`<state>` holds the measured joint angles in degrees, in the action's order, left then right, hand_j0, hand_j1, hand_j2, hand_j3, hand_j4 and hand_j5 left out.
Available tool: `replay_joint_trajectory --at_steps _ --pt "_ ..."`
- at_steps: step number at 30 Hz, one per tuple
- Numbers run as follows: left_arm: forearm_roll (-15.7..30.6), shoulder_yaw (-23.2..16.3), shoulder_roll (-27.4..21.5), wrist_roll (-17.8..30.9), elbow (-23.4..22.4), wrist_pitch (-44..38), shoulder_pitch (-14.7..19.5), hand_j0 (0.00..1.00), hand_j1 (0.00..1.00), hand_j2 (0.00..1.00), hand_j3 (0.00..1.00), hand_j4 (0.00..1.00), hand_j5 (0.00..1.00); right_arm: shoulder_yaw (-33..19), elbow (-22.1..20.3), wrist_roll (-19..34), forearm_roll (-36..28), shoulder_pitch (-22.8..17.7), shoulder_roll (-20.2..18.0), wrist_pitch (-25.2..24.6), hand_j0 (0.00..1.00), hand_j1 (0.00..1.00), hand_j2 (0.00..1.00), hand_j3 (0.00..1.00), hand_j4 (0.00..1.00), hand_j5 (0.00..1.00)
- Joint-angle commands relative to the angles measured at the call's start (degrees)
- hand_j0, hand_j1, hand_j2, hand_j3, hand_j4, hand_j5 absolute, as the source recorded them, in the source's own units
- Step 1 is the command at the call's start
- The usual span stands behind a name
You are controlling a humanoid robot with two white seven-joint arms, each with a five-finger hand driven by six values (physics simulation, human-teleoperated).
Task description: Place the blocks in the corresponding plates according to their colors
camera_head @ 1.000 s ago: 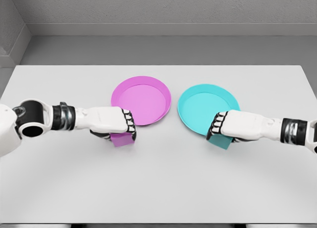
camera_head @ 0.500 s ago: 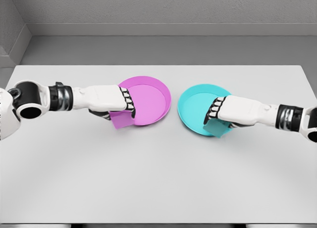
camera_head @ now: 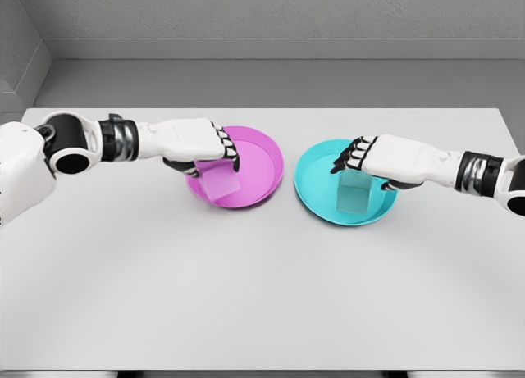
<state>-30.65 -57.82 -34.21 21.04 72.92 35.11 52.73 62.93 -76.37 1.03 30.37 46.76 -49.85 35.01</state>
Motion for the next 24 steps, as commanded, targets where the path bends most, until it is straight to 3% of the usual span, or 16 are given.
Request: replay_joint_trajectory --at_steps 1,10,14,19,20,21,22,24 --pt "0.33 0.07 1.68 -0.04 -1.9 -0.11 0.18 0.62 0.62 0.62 0.62 0.62 0.62 -0.61 0.08 -0.07 -0.49 0.09 0.01 -0.01 1.0 1.0 1.0 1.0 1.0 1.0" --pt "0.41 0.16 2.92 -0.04 -6.12 -0.11 2.29 0.62 0.62 0.62 0.62 0.62 0.62 -3.07 1.4 -0.24 -0.58 -0.09 -1.13 -0.01 1.0 1.0 1.0 1.0 1.0 1.0" --pt "0.41 0.25 4.06 -0.04 -9.11 -0.11 3.17 0.62 0.62 0.62 0.62 0.62 0.62 -7.02 1.4 -0.86 -0.84 -0.79 -5.43 -0.01 1.0 1.0 1.0 1.0 1.0 1.0" --pt "0.33 0.95 4.76 -0.04 -11.48 -0.11 3.52 0.63 0.63 0.63 0.63 0.63 0.63 -17.05 1.31 -1.91 -0.84 -8.17 -7.19 -0.01 1.0 1.0 1.0 1.0 1.0 1.0" --pt "0.33 1.13 4.85 -0.04 -11.83 -0.11 3.52 0.67 0.67 0.67 0.67 0.67 0.67 -17.22 1.31 -3.84 -0.84 -8.44 -7.89 -0.01 1.0 1.0 1.0 1.0 1.0 1.0" --pt "0.41 1.74 4.85 -0.21 -11.92 -0.11 3.52 0.9 0.9 0.9 0.9 0.9 0.9 -17.84 1.23 -4.55 -0.84 -8.53 -8.51 -0.01 1.0 1.0 1.0 1.0 1.0 1.0" --pt "0.5 1.74 4.94 -0.39 -11.75 -0.11 3.43 1.0 1.0 1.0 1.0 1.0 1.0 -18.63 1.23 -4.55 -0.84 -9.14 -8.51 -0.01 1.0 1.0 1.0 1.0 1.0 1.0" --pt "0.59 1.92 4.94 -0.47 -11.92 -0.11 3.43 1.0 1.0 1.0 1.0 1.0 1.0 -20.04 1.23 -4.55 -0.84 -10.54 -8.51 -0.01 1.0 1.0 1.0 1.0 1.0 1.0"
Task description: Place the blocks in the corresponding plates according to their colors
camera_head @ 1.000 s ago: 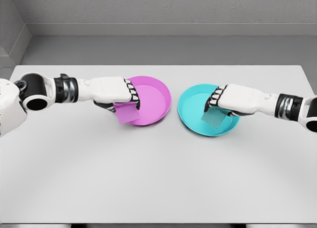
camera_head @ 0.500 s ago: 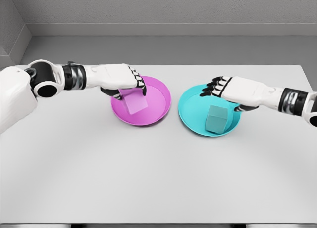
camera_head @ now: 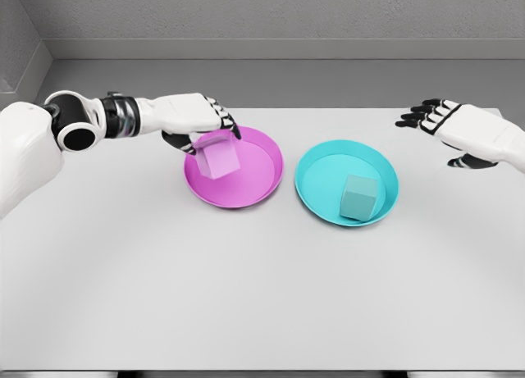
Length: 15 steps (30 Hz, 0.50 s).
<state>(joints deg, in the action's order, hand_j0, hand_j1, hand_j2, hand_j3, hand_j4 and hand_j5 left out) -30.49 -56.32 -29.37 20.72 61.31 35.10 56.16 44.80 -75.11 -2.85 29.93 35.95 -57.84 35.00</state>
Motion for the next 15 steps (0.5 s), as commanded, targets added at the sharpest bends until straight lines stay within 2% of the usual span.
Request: replay_joint_trajectory --at_steps 1,8,12,13,15 --pt "0.43 0.51 0.02 -0.15 -0.4 -0.1 0.0 1.0 1.0 1.0 1.0 1.0 1.0 -2.08 0.05 -0.67 -0.4 -0.09 -0.52 0.0 1.0 1.0 1.0 1.0 1.0 1.0" --pt "0.43 2.01 -0.07 -0.24 -0.75 -0.1 -0.09 1.0 1.0 1.0 1.0 1.0 1.0 -3.05 -0.04 -0.58 -0.31 -1.67 -0.34 0.0 1.0 1.0 1.0 1.0 1.0 1.0" --pt "3.15 2.01 -0.6 -0.24 -0.49 -0.1 -0.53 1.0 1.0 1.0 1.0 1.0 1.0 -14.21 -0.83 1.61 -0.31 -10.02 0.54 0.0 1.0 1.0 1.0 1.0 1.0 1.0" --pt "3.85 2.01 -1.04 -0.24 -0.4 -0.1 -0.53 1.0 1.0 1.0 1.0 1.0 1.0 -15.26 -0.83 3.46 -0.31 -10.37 0.89 0.0 1.0 1.0 1.0 1.0 1.0 1.0" --pt "6.23 2.18 -4.37 -0.24 -0.31 -0.1 -0.35 1.0 1.0 1.0 1.0 1.0 1.0 -15.44 -0.74 3.9 -0.31 -10.55 1.42 0.0 1.0 1.0 1.0 1.0 1.0 1.0"
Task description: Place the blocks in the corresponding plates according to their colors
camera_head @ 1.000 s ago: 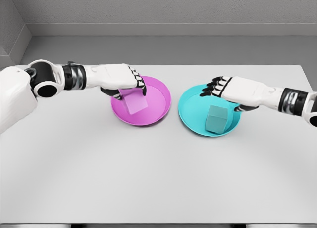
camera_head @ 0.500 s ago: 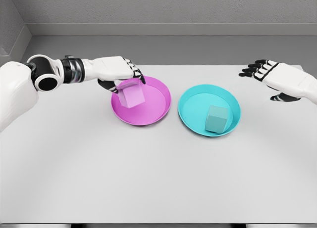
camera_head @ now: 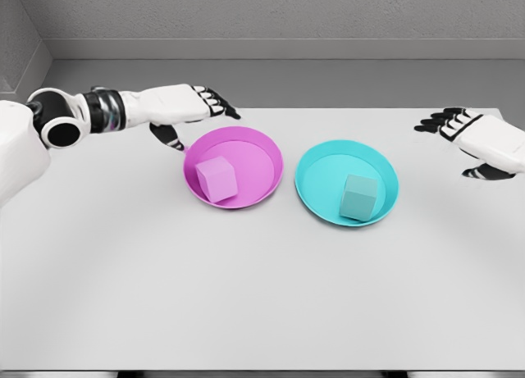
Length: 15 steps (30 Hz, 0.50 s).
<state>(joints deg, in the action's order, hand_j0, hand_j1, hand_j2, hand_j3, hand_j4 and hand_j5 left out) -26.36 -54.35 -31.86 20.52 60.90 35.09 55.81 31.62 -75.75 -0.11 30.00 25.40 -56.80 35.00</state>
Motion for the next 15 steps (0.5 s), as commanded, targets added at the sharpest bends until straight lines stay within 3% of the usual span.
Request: replay_joint_trajectory --at_steps 1,5,11,15 --pt "3.24 0.56 -3.2 -0.04 0.1 -0.09 -0.09 1.0 1.0 1.0 1.0 1.0 1.0 -2.35 -0.1 1.17 -0.38 0.0 0.37 0.0 1.0 1.0 1.0 1.0 1.0 1.0" --pt "7.2 1.17 -8.56 -0.04 0.1 -0.09 -0.7 1.0 1.0 1.0 1.0 1.0 1.0 -2.26 -0.1 1.26 -0.38 -0.09 0.46 0.0 1.0 1.0 1.0 1.0 1.0 1.0" --pt "7.46 2.49 -19.02 -0.04 -0.43 -0.09 -3.6 1.0 1.0 1.0 1.0 1.0 1.0 -2.26 0.16 1.26 -0.29 -0.44 0.72 0.0 1.0 1.0 1.0 1.0 1.0 1.0" --pt "7.46 4.87 -21.31 0.05 -0.34 -0.09 -5.98 1.0 1.0 1.0 1.0 1.0 1.0 -2.26 0.34 1.26 -0.2 -0.44 0.9 0.0 1.0 1.0 1.0 1.0 1.0 1.0"
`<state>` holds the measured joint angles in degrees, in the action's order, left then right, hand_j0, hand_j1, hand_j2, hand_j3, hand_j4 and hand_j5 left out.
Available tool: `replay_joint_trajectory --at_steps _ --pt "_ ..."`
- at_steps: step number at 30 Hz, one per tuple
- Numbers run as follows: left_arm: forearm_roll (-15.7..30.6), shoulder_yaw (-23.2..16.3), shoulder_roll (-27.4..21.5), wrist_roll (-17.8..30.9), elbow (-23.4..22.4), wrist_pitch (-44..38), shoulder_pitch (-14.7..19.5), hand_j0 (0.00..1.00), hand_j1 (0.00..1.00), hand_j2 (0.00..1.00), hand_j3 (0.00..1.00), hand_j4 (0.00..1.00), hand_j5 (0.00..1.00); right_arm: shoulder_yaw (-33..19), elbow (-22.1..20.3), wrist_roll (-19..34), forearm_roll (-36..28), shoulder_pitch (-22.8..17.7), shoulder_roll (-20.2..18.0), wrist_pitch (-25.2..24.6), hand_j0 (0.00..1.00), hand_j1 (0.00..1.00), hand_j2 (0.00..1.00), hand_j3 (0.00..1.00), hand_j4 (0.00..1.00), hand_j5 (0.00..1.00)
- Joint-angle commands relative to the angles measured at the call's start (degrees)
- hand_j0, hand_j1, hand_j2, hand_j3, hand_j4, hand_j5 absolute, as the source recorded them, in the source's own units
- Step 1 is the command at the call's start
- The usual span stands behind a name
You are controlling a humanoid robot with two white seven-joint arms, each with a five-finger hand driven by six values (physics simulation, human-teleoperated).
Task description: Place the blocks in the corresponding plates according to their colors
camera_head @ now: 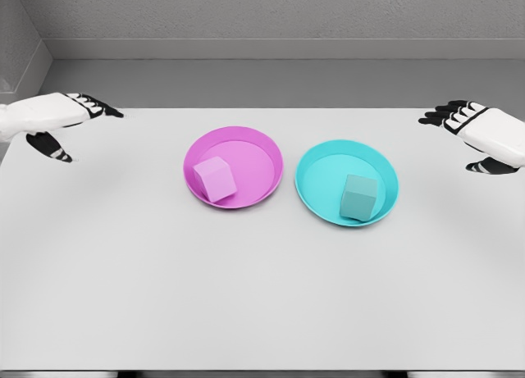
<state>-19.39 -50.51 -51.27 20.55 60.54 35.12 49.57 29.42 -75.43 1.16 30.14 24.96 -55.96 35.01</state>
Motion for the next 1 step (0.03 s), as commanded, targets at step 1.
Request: replay_joint_trajectory --at_steps 1 --pt "0.5 1.03 -1.9 0.01 0.01 -0.12 0.0 1.0 1.0 1.0 1.0 1.0 1.0 -0.06 0.11 -0.02 -0.26 0.0 0.15 -0.01 1.0 1.0 1.0 1.0 1.0 1.0"
